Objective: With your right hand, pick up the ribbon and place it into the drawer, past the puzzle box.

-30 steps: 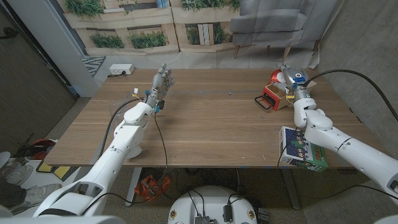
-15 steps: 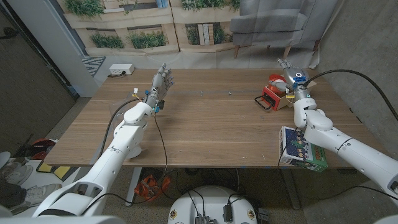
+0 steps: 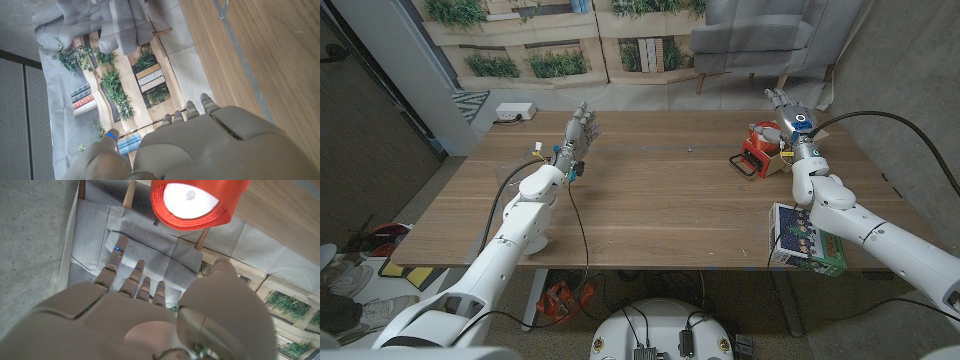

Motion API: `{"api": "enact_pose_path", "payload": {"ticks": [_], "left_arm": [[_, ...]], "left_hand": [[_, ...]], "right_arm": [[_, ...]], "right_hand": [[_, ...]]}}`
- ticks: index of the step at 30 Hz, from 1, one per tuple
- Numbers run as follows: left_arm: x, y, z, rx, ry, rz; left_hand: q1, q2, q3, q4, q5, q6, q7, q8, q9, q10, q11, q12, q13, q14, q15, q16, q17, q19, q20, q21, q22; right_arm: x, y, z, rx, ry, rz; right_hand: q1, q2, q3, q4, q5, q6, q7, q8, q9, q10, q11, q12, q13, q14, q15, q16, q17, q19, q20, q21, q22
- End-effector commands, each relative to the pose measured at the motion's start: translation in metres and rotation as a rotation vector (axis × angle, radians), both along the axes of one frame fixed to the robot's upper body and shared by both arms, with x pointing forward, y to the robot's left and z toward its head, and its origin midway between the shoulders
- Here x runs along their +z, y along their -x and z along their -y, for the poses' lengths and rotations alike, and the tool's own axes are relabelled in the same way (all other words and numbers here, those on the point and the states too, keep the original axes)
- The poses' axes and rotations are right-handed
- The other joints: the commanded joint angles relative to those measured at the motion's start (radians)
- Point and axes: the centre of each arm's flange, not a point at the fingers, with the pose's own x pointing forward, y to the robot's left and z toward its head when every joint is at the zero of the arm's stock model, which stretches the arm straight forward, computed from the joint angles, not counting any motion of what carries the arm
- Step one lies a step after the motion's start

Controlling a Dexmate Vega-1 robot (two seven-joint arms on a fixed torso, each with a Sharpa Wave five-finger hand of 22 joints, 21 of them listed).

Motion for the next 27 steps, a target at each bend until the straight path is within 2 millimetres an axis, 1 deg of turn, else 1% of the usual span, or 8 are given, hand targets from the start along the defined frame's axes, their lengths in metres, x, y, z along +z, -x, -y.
{"api": "enact_pose_path", "payload": {"ticks": [1, 3, 4, 7, 14, 27], "left_arm": [[0.000, 0.001, 0.000, 0.000, 0.004, 0.007], [0.000, 0.001, -0.001, -0.001, 0.005, 0.007], [-0.001, 0.002, -0.001, -0.001, 0.005, 0.006], [-0.001, 0.002, -0.001, -0.001, 0.005, 0.007], [-0.002, 0.004, -0.002, 0.001, 0.006, 0.009], [-0.003, 0.008, -0.004, -0.001, 0.001, 0.011]], "left_hand": [[0.003, 0.120, 0.003, -0.001, 0.005, -0.103, -0.005, 0.004, 0.005, -0.153, -0.004, 0.004, 0.004, -0.169, 0.002, 0.003, 0.002, -0.033, 0.004, -0.004, 0.004], [0.003, 0.120, 0.004, -0.001, 0.005, -0.102, -0.004, 0.004, 0.005, -0.152, -0.002, 0.004, 0.004, -0.168, 0.003, 0.003, 0.002, -0.032, 0.003, -0.004, 0.004], [0.003, 0.120, 0.004, -0.001, 0.005, -0.103, -0.004, 0.004, 0.005, -0.152, -0.002, 0.004, 0.004, -0.169, 0.003, 0.003, 0.002, -0.033, 0.004, -0.004, 0.004], [0.003, 0.120, 0.004, -0.001, 0.005, -0.103, -0.005, 0.004, 0.005, -0.152, -0.001, 0.004, 0.004, -0.169, 0.003, 0.003, 0.002, -0.033, 0.004, -0.005, 0.004], [0.003, 0.120, 0.004, -0.001, 0.005, -0.103, -0.005, 0.004, 0.005, -0.152, 0.001, 0.004, 0.004, -0.168, 0.002, 0.003, 0.002, -0.033, 0.004, -0.005, 0.004], [0.003, 0.119, 0.004, -0.001, 0.005, -0.103, -0.006, 0.004, 0.005, -0.153, 0.000, 0.004, 0.004, -0.169, 0.003, 0.003, 0.002, -0.033, 0.003, -0.006, 0.004]], "right_arm": [[0.008, 0.004, -0.003, 0.027, 0.006, 0.022], [0.009, 0.004, -0.004, 0.033, 0.005, 0.025], [0.010, 0.005, -0.004, 0.037, 0.006, 0.024], [0.012, 0.005, -0.005, 0.045, 0.008, 0.023], [0.017, 0.008, -0.009, 0.063, 0.015, 0.029], [0.026, 0.019, -0.017, 0.107, 0.030, 0.063]], "right_hand": [[-0.014, 0.004, -0.005, 0.011, 0.006, 0.016, -0.011, 0.010, 0.003, 0.029, 0.009, 0.014, 0.000, -0.003, -0.004, 0.012, -0.004, 0.000, -0.007, -0.005, 0.003], [-0.021, 0.005, -0.008, 0.014, 0.007, 0.029, -0.015, 0.015, 0.003, 0.039, 0.009, 0.018, -0.001, 0.002, -0.007, 0.017, -0.007, 0.005, -0.018, -0.009, 0.003], [-0.023, 0.006, -0.009, 0.014, 0.007, 0.034, -0.015, 0.017, 0.003, 0.045, 0.008, 0.020, -0.001, 0.003, -0.007, 0.018, -0.008, 0.006, -0.019, -0.010, 0.003], [-0.030, 0.008, -0.011, 0.017, 0.008, 0.044, -0.015, 0.020, 0.002, 0.064, 0.015, 0.026, -0.002, 0.004, -0.009, 0.020, -0.012, 0.006, -0.022, -0.016, 0.003], [-0.039, 0.009, -0.015, 0.019, 0.008, 0.057, -0.010, 0.024, 0.002, 0.077, 0.020, 0.028, -0.003, 0.006, -0.007, 0.022, -0.018, 0.007, -0.026, -0.023, 0.003], [-0.052, 0.009, -0.021, 0.022, 0.009, 0.068, -0.015, 0.026, 0.002, 0.094, 0.027, 0.032, -0.005, 0.006, -0.001, 0.024, -0.026, 0.006, -0.026, -0.033, 0.003]]}}
